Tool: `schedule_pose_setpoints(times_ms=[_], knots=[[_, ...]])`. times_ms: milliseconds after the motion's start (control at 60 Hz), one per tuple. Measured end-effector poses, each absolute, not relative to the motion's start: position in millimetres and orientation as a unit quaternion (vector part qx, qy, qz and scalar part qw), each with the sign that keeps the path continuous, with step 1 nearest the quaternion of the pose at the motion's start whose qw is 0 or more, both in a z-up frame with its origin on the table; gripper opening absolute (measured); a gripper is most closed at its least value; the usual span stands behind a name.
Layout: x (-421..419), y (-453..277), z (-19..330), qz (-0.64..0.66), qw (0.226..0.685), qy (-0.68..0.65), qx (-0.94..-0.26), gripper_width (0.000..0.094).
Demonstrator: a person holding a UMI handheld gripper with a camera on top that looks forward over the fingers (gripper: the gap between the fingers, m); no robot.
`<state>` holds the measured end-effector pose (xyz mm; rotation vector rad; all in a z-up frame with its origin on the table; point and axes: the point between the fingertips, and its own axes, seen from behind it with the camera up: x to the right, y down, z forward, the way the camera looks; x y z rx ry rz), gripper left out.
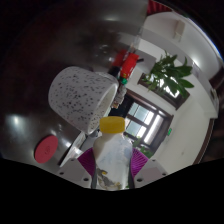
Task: Pour water
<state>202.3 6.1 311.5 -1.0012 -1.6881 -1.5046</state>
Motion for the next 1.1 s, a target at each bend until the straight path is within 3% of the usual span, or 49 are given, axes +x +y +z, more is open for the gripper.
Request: schedule_pose_setpoints(times_ms=[67,300,433,517,533,717,850,1100], knots=[[207.0,2.5,313.9,-0.546,0.36,-0.624,-0.428,0.0426],[217.7,-11.4,309.9,-0.299,0.519,-0.398,-0.695,0.0425],[207.3,-17.2,293.4,-0.106,0.558,-0.243,-0.786,0.0426],[227.9,-22.5,294.9,-0.012,0.568,-0.169,-0.805,0.0427],[200.6,-16.7,284.9,0.001,0.57,-0.152,-0.807,0.0427],[207.0,-11.2,271.8,0.061,0.576,-0.094,-0.81,0.0426],[209.0,-6.9,257.0,0.059,0.573,-0.088,-0.813,0.0443],[211.4,-6.9,260.1,0.052,0.601,-0.087,-0.793,0.045]])
